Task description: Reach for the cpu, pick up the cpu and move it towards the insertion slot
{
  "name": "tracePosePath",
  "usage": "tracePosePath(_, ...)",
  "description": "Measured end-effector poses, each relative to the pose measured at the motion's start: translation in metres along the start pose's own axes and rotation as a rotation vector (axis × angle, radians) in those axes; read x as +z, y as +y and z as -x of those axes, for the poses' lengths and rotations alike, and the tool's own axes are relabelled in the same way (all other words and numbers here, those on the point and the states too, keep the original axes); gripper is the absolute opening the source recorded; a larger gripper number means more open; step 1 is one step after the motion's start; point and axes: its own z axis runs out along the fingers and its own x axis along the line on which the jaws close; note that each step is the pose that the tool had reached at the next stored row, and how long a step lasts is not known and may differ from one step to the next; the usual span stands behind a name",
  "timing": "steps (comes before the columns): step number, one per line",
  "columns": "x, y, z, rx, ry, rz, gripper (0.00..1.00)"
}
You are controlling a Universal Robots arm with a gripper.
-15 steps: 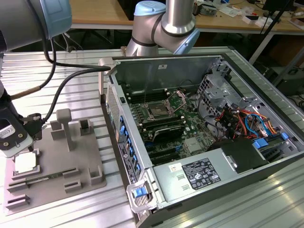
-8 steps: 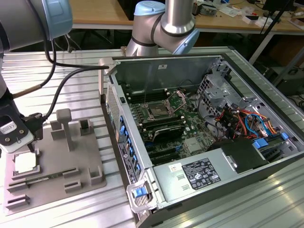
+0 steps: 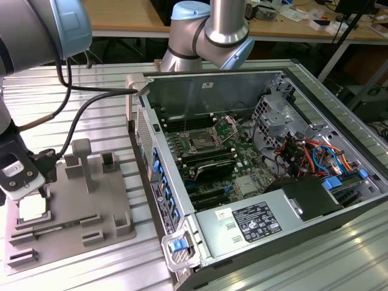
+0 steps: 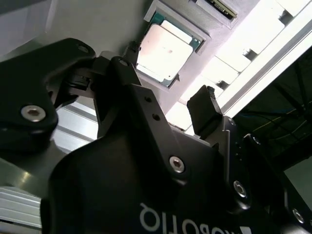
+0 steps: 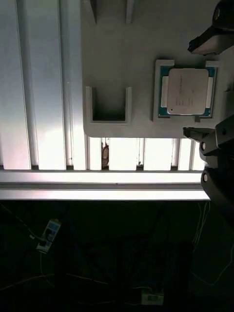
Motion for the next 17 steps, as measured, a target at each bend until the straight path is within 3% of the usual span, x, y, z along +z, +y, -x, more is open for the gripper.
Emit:
tracePosePath(3,0.0081,0.0002,0.0000,0.000,0.0002,-0.0041,0.69)
tracePosePath(4,0.0100,0.0002,0.0000,0.000,0.0001,-0.0044,0.75)
tracePosePath(10,0.0235,0.0009,0.0000,0.000,0.0002,-0.0074,0.75)
tracePosePath(12,0.0322,0.0011,0.0000,0.000,0.0002,-0.0074,0.75)
tracePosePath(17,0.0375,0.0012,0.0000,0.001,0.0003,-0.0075,0.75)
